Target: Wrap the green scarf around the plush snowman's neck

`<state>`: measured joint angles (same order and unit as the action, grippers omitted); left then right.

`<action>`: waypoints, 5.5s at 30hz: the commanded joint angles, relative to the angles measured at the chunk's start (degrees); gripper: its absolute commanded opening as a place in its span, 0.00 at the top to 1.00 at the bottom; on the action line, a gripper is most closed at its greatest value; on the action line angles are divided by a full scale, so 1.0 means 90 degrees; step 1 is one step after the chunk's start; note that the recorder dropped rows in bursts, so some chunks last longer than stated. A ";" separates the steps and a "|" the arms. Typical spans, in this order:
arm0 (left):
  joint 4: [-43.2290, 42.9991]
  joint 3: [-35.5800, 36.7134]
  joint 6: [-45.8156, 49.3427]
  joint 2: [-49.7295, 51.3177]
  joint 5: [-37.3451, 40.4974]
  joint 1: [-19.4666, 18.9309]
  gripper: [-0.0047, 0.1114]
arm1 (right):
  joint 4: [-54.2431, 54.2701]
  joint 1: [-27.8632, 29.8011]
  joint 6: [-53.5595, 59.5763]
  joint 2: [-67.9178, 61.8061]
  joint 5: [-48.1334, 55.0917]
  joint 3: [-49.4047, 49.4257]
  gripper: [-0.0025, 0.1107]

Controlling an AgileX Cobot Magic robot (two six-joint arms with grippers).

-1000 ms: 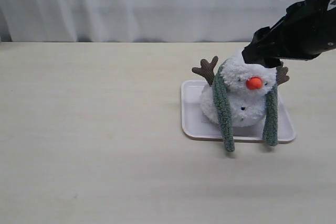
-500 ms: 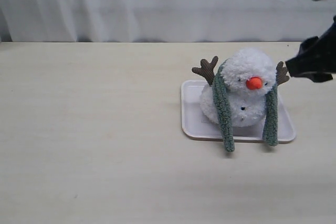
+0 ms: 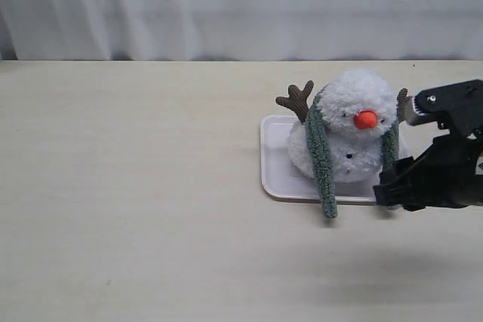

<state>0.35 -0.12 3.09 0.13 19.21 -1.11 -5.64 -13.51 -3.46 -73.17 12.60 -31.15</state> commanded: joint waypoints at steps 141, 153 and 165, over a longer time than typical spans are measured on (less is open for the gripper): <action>0.0029 0.0013 -0.0028 -0.0014 -0.0078 0.0055 0.96 | 0.1293 -0.1758 0.0087 -0.1693 -0.0424 -0.0828 0.50; 0.0029 0.0013 -0.0028 -0.0014 -0.0078 0.0055 0.96 | 0.0626 -0.1780 -0.0001 -0.1704 0.0062 -0.0828 0.67; 0.0029 0.0013 -0.0028 -0.0014 -0.0078 0.0055 0.96 | -0.3446 -0.1780 -0.3367 -0.1122 0.0105 -0.1181 0.67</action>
<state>0.35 -0.12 3.09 0.13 19.21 -1.11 -23.44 -29.39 -22.18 -86.11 13.42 -40.31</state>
